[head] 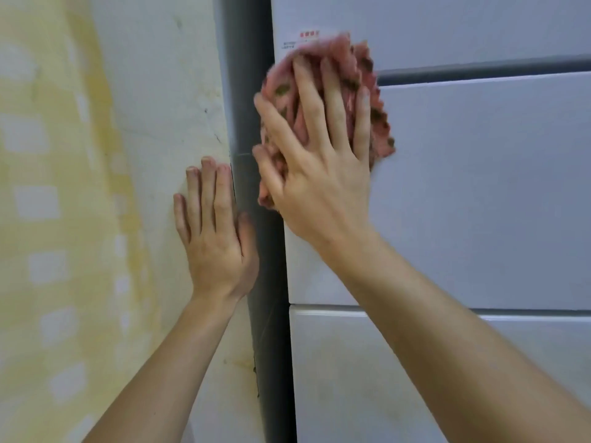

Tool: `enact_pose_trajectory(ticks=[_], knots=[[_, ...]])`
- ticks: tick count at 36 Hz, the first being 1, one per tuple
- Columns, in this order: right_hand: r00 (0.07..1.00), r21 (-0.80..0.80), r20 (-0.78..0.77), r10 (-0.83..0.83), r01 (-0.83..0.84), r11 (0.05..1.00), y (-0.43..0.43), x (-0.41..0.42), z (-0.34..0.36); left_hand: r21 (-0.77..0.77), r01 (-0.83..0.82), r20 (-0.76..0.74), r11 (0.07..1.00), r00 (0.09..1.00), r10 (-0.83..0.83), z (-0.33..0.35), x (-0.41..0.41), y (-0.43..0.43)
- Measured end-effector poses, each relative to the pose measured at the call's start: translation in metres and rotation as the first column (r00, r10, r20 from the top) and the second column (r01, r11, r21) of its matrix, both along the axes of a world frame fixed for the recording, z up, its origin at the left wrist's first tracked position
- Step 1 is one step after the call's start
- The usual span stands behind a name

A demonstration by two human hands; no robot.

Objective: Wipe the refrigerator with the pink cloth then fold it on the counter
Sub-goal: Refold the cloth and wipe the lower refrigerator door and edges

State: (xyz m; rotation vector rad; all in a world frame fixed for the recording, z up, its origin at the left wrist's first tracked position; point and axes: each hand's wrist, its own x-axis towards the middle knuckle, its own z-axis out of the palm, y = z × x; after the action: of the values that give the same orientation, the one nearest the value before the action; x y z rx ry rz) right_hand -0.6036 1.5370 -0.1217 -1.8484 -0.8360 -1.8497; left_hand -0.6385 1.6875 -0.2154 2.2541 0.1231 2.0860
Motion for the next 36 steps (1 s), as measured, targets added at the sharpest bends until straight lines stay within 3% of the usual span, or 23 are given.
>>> enact_pose_trajectory(ticks=[3, 11, 14, 18, 27, 32, 36], knots=[[1.000, 0.040, -0.029, 0.001, 0.000, 0.999, 0.001, -0.005, -0.012, -0.009, 0.019, 0.006, 1.000, 1.000, -0.019, 0.001, -0.001, -0.002], [0.987, -0.108, -0.152, -0.052, 0.035, 0.994, -0.053, -0.001, -0.174, 0.030, 0.082, -0.002, 0.996, 0.997, -0.082, -0.008, -0.003, -0.027], [0.981, -0.110, -0.185, -0.052, 0.032, 0.993, -0.082, 0.005, -0.199, 0.049, 0.133, -0.016, 0.990, 0.991, -0.132, -0.015, -0.001, -0.042], [0.981, -0.086, -0.180, -0.070, 0.055, 0.995, -0.097, 0.009, -0.171, 0.040, 0.134, -0.032, 0.990, 0.991, -0.132, -0.017, 0.005, -0.057], [0.984, 0.078, -0.103, -0.142, 0.150, 0.986, -0.086, 0.017, -0.026, 0.064, 0.123, -0.005, 0.990, 0.992, -0.123, -0.002, 0.011, -0.075], [0.992, 0.119, -0.065, -0.106, 0.113, 0.986, -0.082, 0.019, -0.041, 0.037, 0.157, 0.013, 0.987, 0.987, -0.157, -0.002, 0.016, -0.084], [0.994, 0.065, -0.099, -0.048, 0.055, 0.996, -0.092, 0.016, -0.105, 0.061, 0.155, 0.005, 0.986, 0.988, -0.155, -0.008, 0.015, -0.085]])
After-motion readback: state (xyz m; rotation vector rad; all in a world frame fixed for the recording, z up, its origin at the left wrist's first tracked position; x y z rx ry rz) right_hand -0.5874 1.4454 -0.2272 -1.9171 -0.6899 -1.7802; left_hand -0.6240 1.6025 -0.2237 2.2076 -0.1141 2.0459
